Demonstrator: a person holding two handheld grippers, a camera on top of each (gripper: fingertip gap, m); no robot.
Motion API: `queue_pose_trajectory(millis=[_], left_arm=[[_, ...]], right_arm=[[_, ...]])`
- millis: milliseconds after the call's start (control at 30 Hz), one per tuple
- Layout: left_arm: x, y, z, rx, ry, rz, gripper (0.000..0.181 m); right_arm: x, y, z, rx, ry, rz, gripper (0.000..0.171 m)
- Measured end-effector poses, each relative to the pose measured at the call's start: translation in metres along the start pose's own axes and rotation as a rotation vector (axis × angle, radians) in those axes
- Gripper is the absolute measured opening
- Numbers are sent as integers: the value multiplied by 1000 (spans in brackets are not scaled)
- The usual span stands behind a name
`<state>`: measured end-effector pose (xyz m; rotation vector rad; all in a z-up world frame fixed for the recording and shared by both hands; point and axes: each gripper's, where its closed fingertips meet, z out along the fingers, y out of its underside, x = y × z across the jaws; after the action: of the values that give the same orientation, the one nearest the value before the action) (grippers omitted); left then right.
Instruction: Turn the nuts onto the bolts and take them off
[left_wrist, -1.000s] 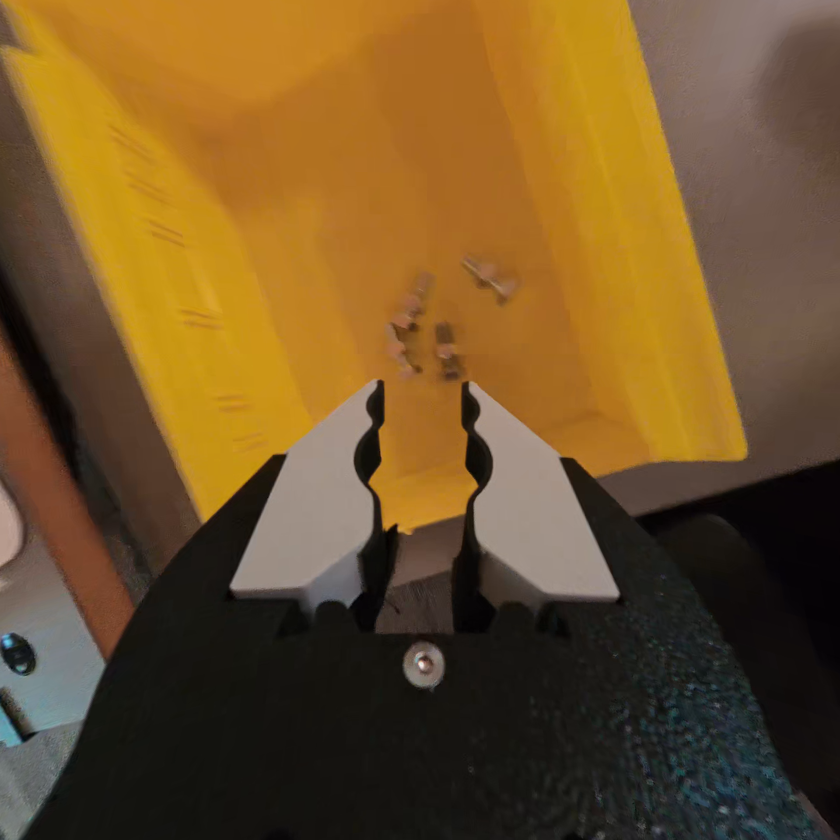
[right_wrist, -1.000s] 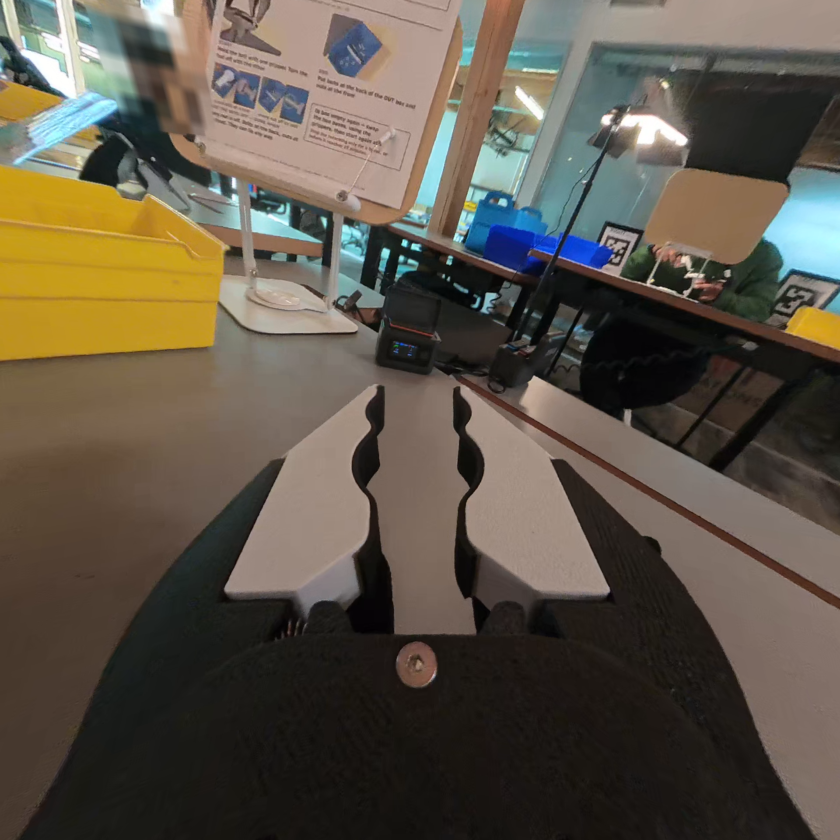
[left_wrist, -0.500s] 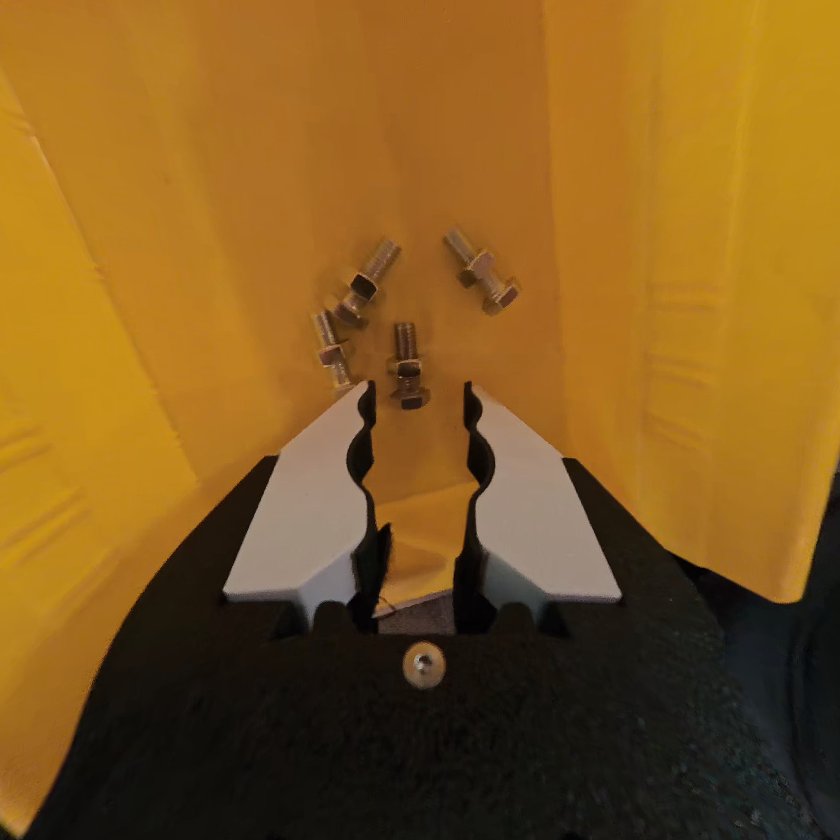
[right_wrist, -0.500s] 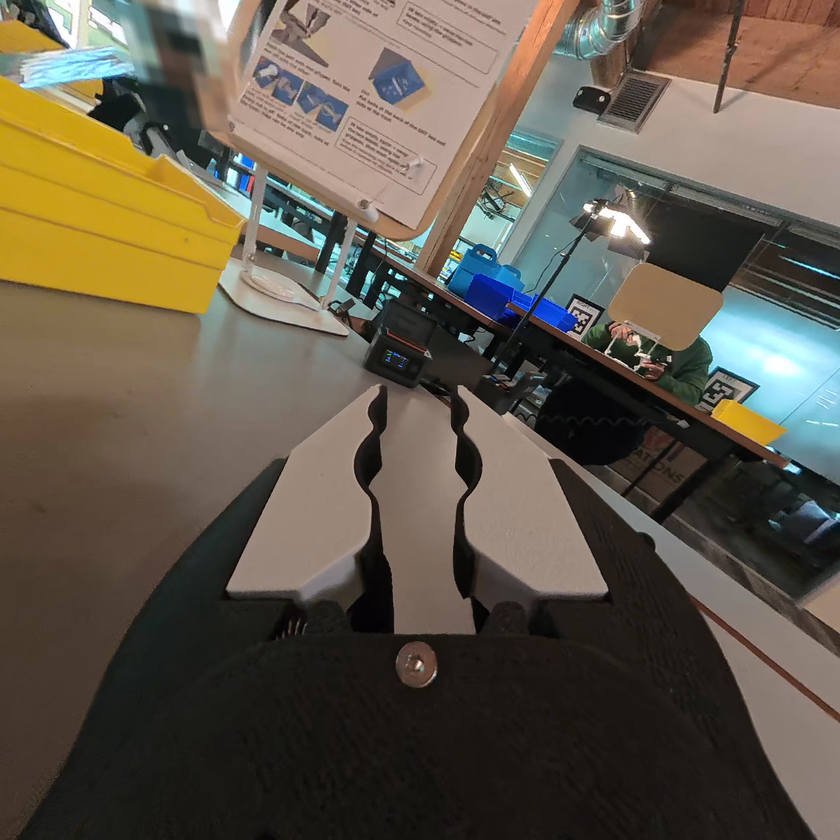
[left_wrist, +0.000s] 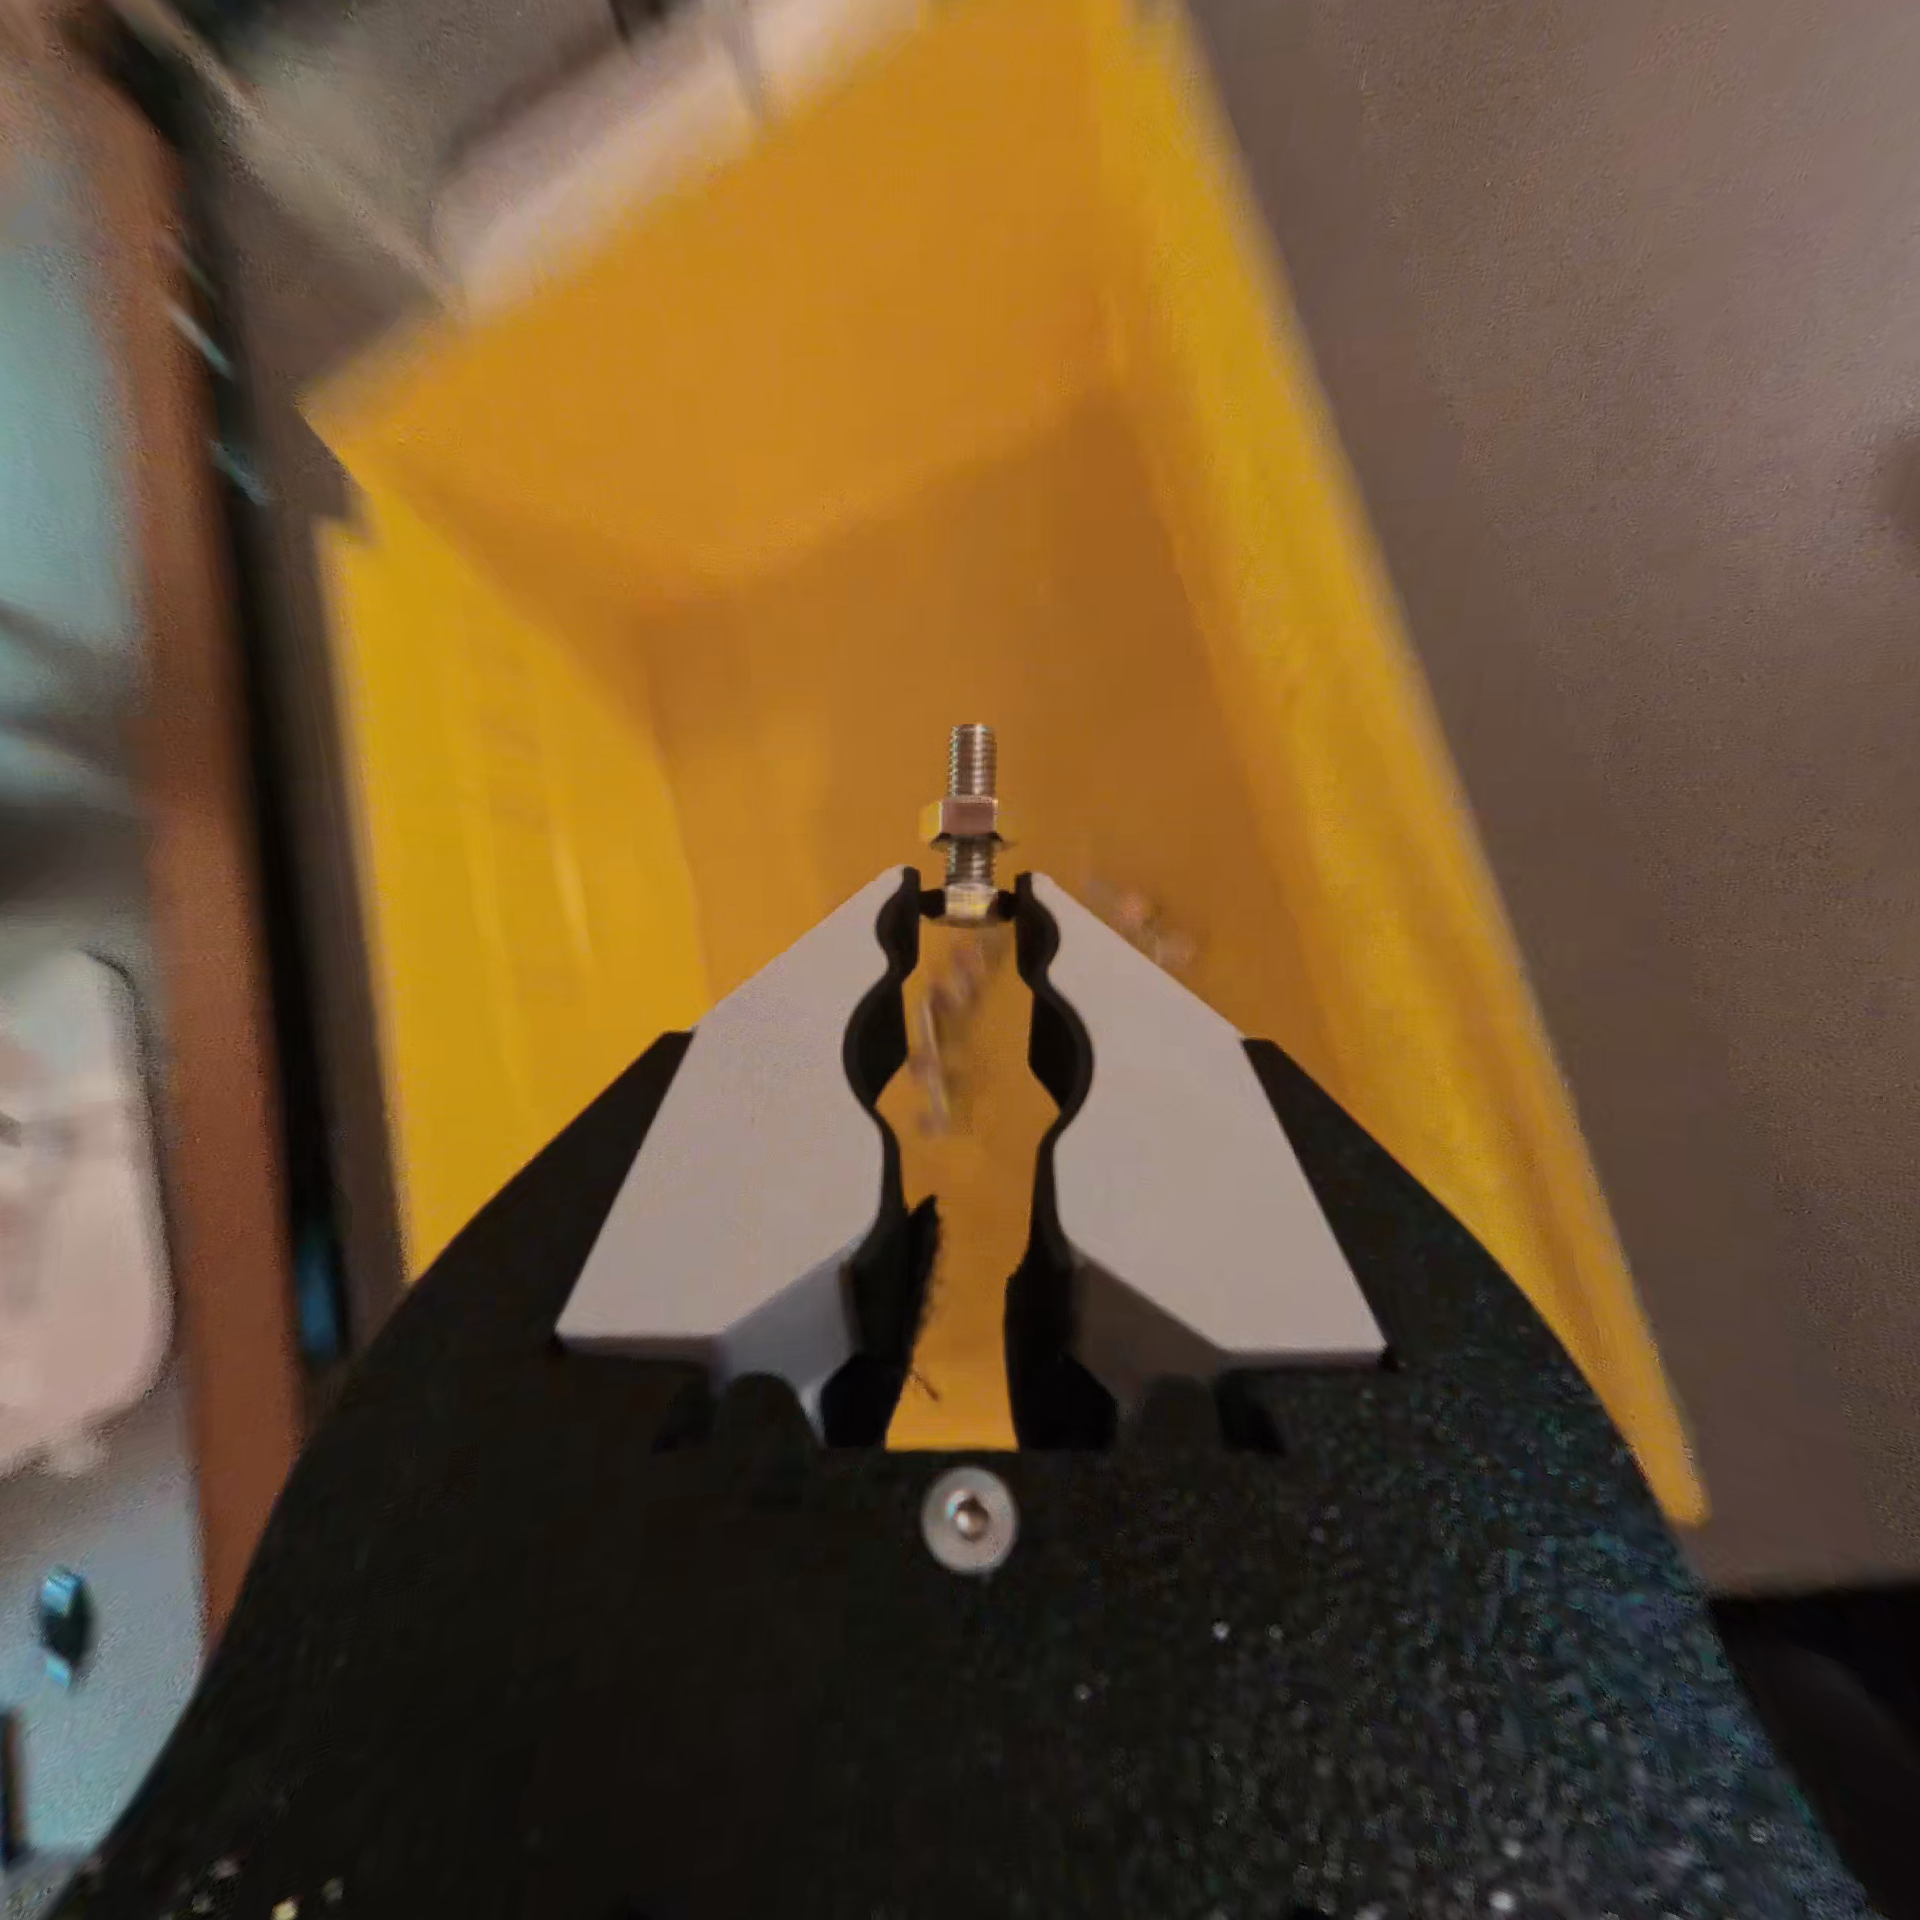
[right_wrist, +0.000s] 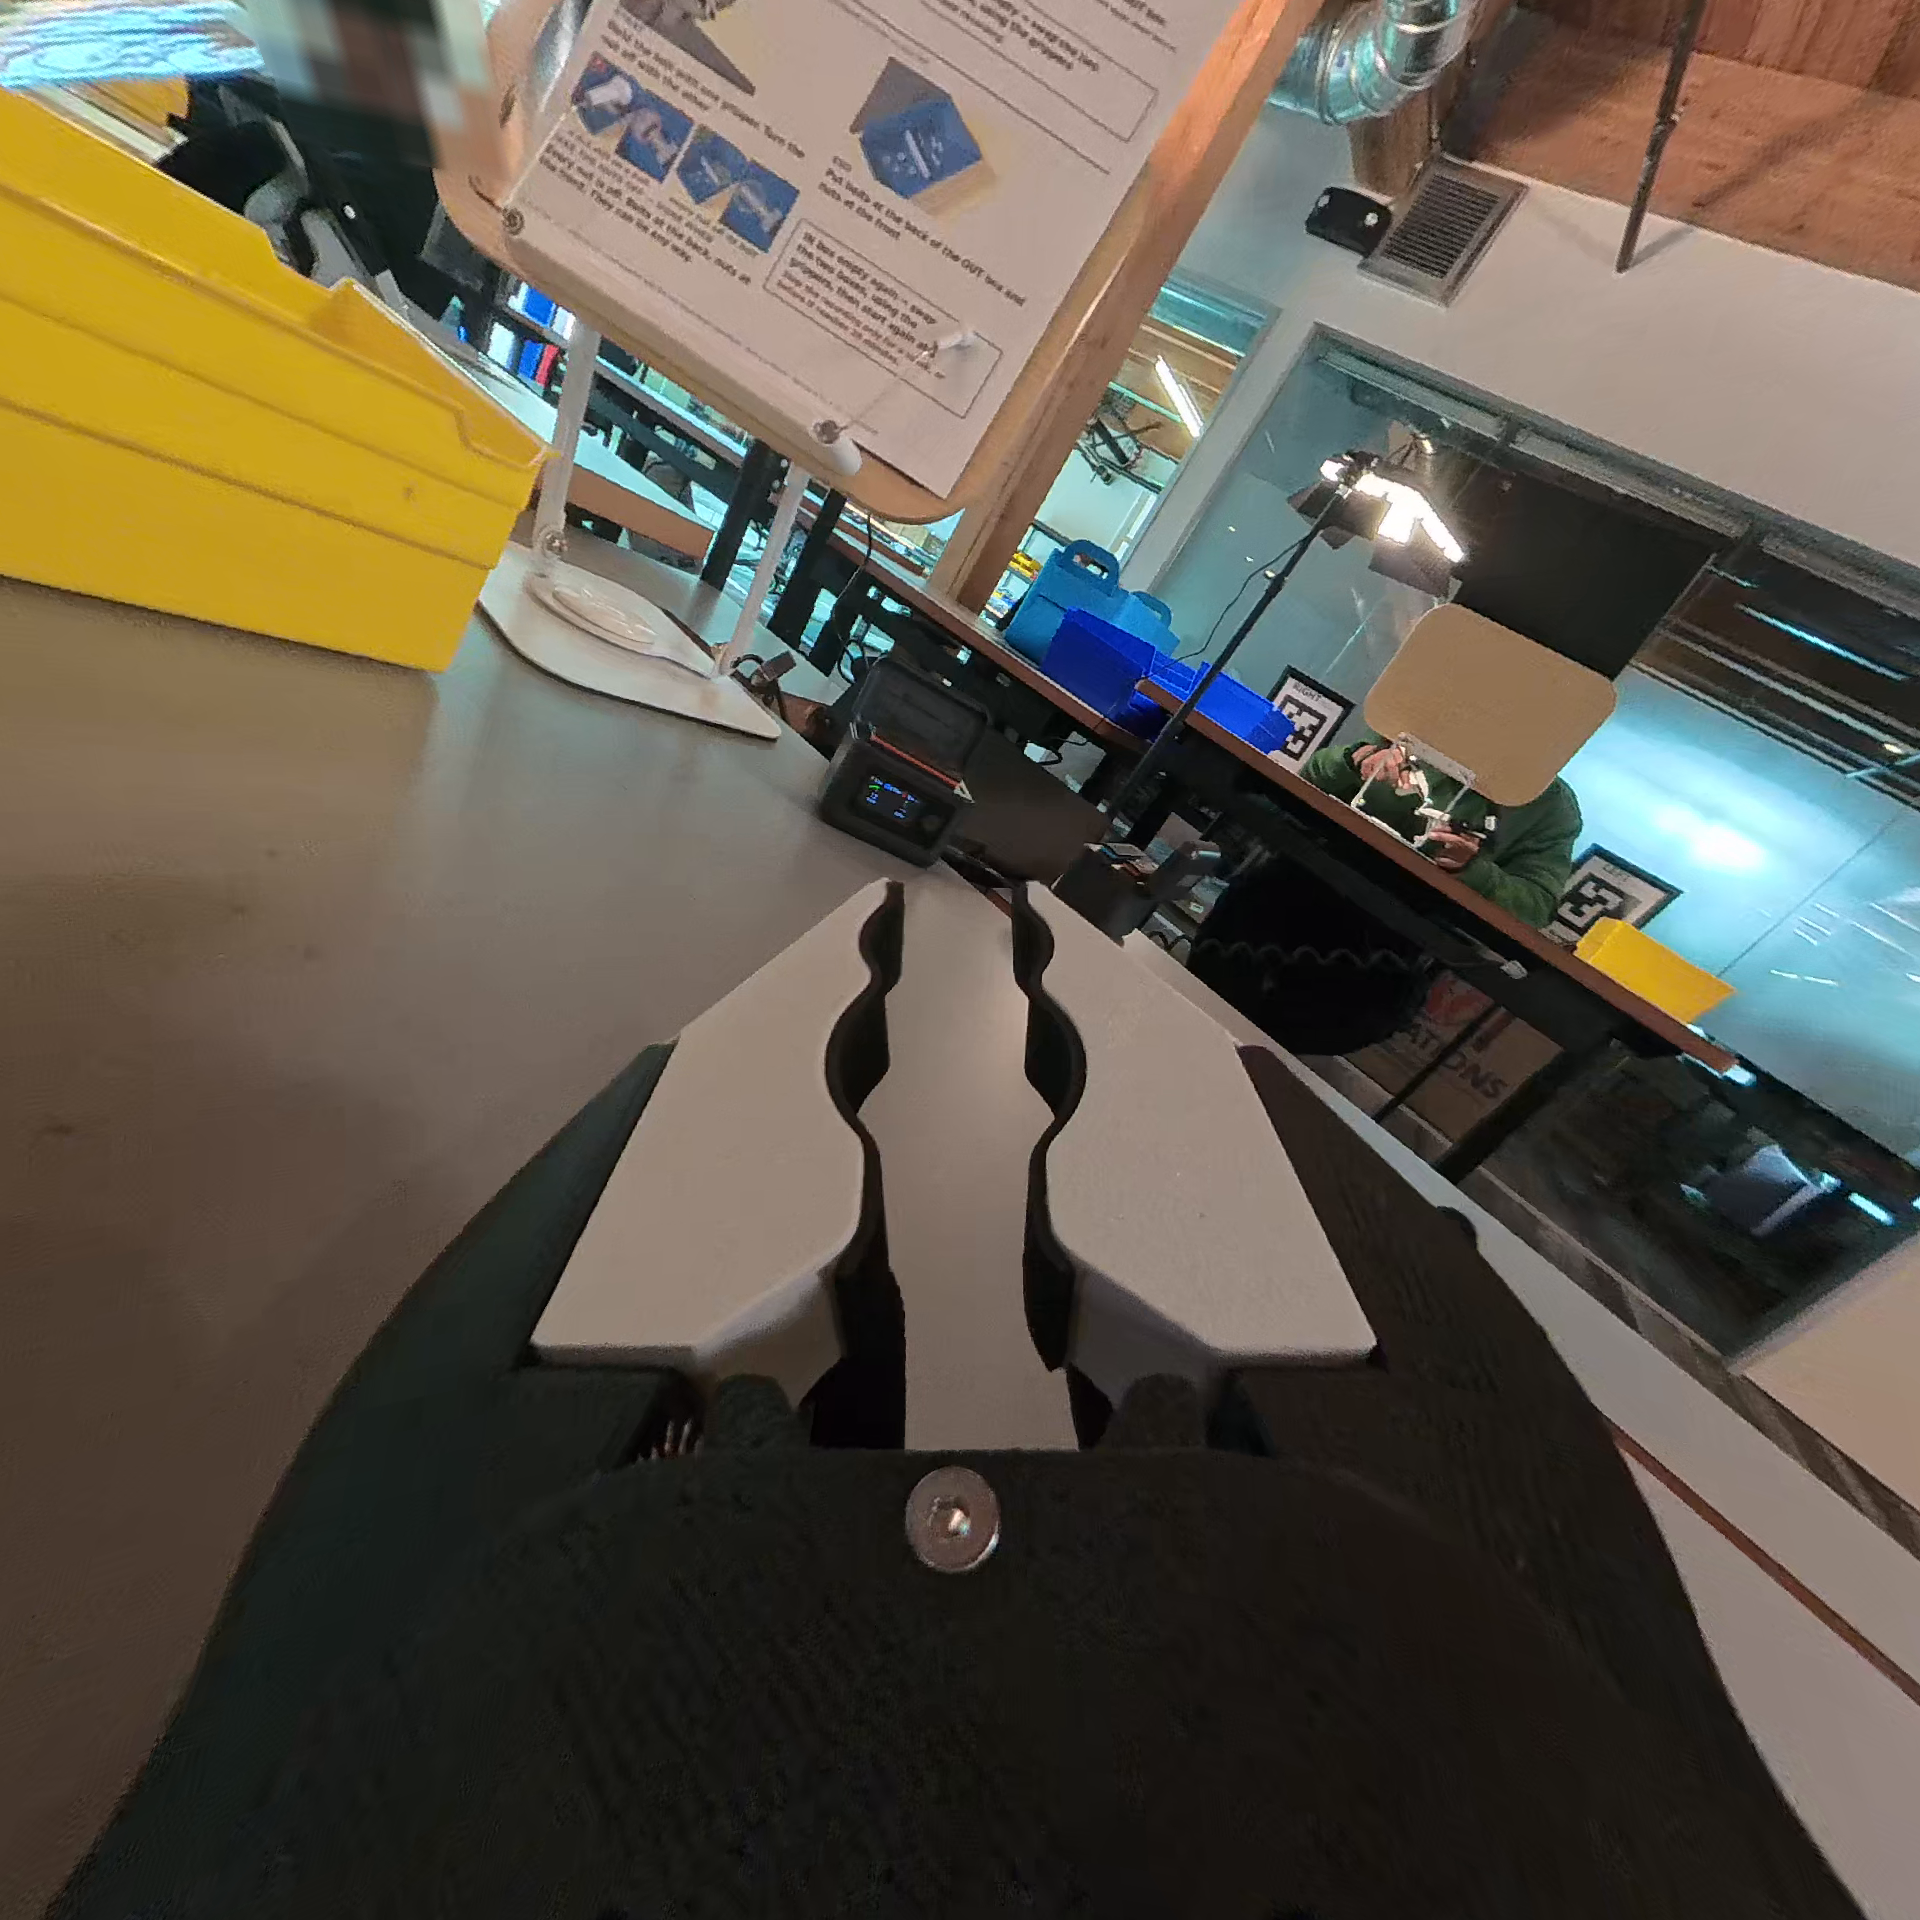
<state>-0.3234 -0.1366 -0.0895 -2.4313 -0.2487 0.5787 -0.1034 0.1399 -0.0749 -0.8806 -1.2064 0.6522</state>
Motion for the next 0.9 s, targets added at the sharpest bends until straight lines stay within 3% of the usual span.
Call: queue_pose_trajectory(millis=[33, 133, 233, 300, 367, 467, 633, 900], left_arm=[[4, -26, -15, 114, -42, 39, 16], [61, -99, -52, 429, 2, 190, 16], [138, -142, -58, 638, 44, 381, 16], [167, -160, -50, 721, -165, 595, 16], [196, -174, -44, 791, -357, 820, 16], [232, -185, -13, 861, -364, 935, 15], [252, -193, 44, 879, -230, 886, 17], [280, -174, 55, 929, -113, 1024, 16]], right_arm=[[0, 0, 0, 2, 1, -1, 18], [-2, 0, -2, -7, -9, -11, 12], [-13, -4, -7, 6, -116, 71, 11], [-26, -13, -16, 37, -278, 187, 12], [-25, -13, -23, 30, -361, 222, 25], [-17, -9, -30, 21, -416, 253, 27], [-17, -3, -28, -61, -497, 468, 28], [-36, 11, -22, -181, -558, 576, 24]])
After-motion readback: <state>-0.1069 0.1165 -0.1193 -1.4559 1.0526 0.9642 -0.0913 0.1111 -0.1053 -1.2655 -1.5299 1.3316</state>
